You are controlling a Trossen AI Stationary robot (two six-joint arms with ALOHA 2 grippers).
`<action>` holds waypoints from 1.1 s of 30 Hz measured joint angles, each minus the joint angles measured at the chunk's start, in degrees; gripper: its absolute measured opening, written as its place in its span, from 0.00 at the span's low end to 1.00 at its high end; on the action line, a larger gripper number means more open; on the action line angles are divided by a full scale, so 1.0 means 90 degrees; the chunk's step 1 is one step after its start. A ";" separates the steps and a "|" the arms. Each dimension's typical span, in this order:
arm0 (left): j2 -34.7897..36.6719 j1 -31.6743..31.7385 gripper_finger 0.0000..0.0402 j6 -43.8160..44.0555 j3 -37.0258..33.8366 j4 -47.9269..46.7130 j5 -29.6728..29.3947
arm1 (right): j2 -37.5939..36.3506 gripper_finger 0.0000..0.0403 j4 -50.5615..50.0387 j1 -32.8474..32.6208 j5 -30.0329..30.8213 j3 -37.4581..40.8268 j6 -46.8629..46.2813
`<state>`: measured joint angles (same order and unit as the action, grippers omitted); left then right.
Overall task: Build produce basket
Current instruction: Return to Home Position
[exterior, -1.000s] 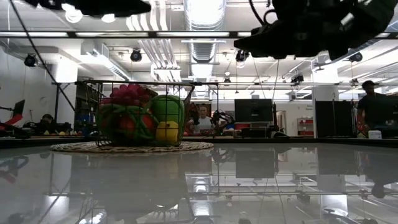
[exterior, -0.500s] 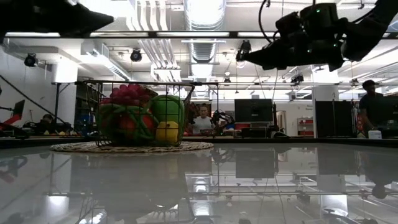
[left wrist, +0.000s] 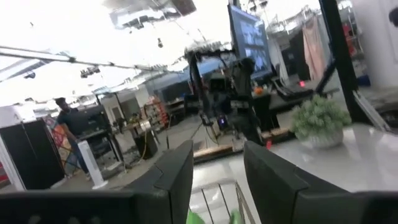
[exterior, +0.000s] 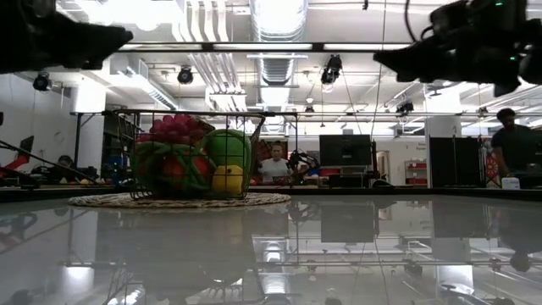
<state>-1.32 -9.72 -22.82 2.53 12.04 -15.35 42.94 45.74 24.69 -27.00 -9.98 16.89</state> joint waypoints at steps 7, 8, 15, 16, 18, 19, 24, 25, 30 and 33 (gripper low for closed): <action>-0.0226 -0.0002 0.31 0.0248 -0.0130 0.0019 0.0004 | -0.1500 0.02 0.0003 -0.0005 -0.0002 0.0634 -0.0434; -0.0226 0.0000 0.31 0.0270 -0.0121 0.0075 0.0002 | -0.1706 0.02 0.0000 -0.0005 -0.0002 0.0702 -0.0484; -0.0141 0.0000 0.31 0.0302 -0.0115 0.0119 0.0002 | -0.2938 0.02 -0.0200 -0.0014 -0.0004 0.1032 -0.0961; -0.0151 0.0000 0.31 0.0301 -0.0115 0.0117 0.0002 | -0.3049 0.02 -0.0314 -0.0030 -0.0007 0.1032 -0.1006; -0.0184 -0.0002 0.31 0.0303 -0.0115 0.0115 0.0002 | -0.3224 0.02 -0.0320 -0.0073 -0.0041 0.1032 -0.1131; -0.0208 -0.0002 0.31 0.0302 -0.0115 0.0112 0.0002 | -0.3280 0.02 -0.0357 -0.0084 -0.0071 0.1032 -0.1290; -0.0295 -0.0002 0.31 0.0300 -0.0115 0.0114 0.0004 | -0.3388 0.02 -0.0564 -0.0087 -0.0100 0.1035 -0.2019; -0.0309 -0.0002 0.31 0.0300 -0.0115 0.0112 0.0004 | -0.3384 0.02 -0.0563 -0.0087 -0.0102 0.1032 -0.2092; -0.0385 -0.0002 0.31 0.0300 -0.0115 0.0113 0.0004 | -0.3314 0.02 -0.0599 -0.0087 -0.0108 0.1032 -0.2457; -0.0430 -0.0002 0.31 0.0299 -0.0115 0.0115 0.0004 | -0.3312 0.02 -0.0815 -0.0087 -0.0107 0.1032 -0.2666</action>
<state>-5.19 -9.74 -20.13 1.50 13.07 -15.31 13.13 38.40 23.90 -27.97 -0.69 -7.10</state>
